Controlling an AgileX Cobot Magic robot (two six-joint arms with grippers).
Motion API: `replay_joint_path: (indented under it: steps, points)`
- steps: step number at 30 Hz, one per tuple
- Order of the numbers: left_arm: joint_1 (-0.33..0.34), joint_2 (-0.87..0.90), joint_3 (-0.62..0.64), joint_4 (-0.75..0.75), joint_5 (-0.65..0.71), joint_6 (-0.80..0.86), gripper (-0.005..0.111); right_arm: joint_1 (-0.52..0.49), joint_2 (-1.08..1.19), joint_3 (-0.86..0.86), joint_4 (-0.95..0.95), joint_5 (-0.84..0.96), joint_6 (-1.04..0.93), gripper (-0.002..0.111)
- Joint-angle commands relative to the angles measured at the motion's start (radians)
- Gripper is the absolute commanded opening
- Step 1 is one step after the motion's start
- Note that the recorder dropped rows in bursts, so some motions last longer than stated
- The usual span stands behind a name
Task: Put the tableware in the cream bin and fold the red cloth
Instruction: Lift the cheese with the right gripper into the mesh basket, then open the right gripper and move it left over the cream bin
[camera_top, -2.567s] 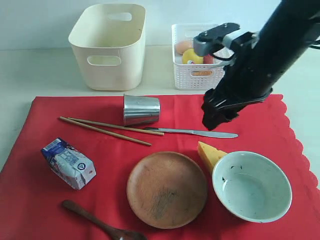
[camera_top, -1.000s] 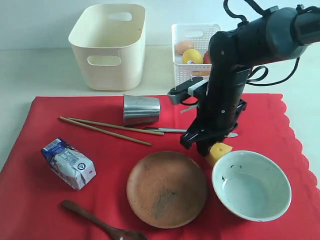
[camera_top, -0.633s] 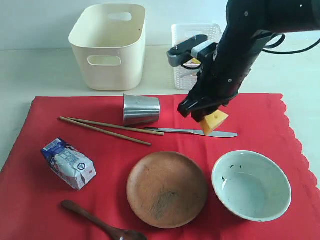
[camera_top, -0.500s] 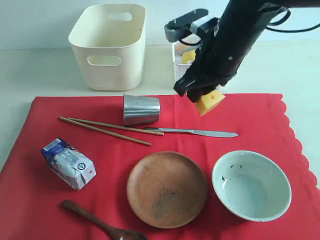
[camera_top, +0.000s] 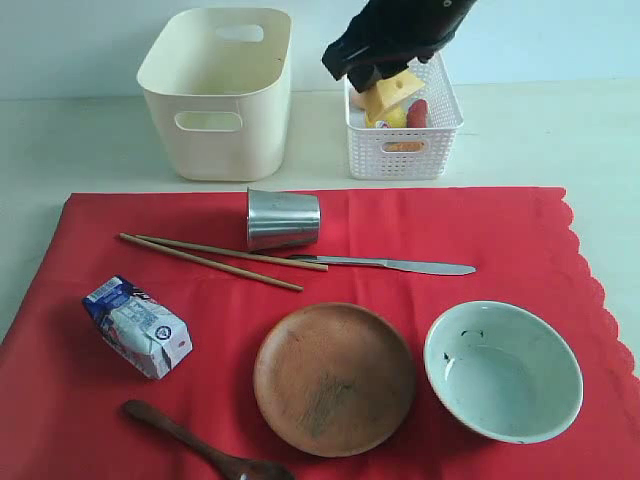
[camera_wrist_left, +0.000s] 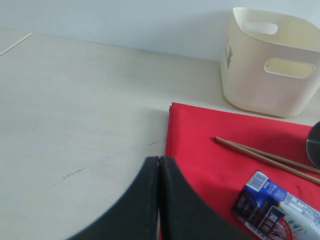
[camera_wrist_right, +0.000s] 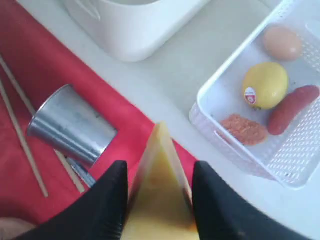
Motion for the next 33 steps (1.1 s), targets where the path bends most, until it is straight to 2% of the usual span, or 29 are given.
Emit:
replay_joint_path:
  steps: [1, 14, 21, 27, 30, 33]
  points:
    - [0.002, -0.006, 0.002, 0.004, -0.007, -0.001, 0.0, -0.053, 0.05, -0.052, -0.004, -0.05, 0.001, 0.0]
    - [0.002, -0.006, 0.002, 0.004, -0.007, -0.001, 0.0, -0.189, 0.314, -0.281, 0.112, -0.152, -0.008, 0.0]
    - [0.002, -0.006, 0.002, 0.004, -0.007, -0.001, 0.0, -0.204, 0.486, -0.432, 0.136, -0.157, -0.01, 0.0]
    - [0.002, -0.006, 0.002, 0.004, -0.007, -0.001, 0.0, -0.204, 0.578, -0.485, 0.232, -0.155, -0.029, 0.0]
    - [0.002, -0.006, 0.002, 0.004, -0.007, -0.001, 0.0, -0.204, 0.596, -0.487, 0.246, -0.157, -0.052, 0.008]
    - [0.002, -0.006, 0.002, 0.004, -0.007, -0.001, 0.0, -0.204, 0.603, -0.487, 0.246, -0.157, -0.052, 0.024]
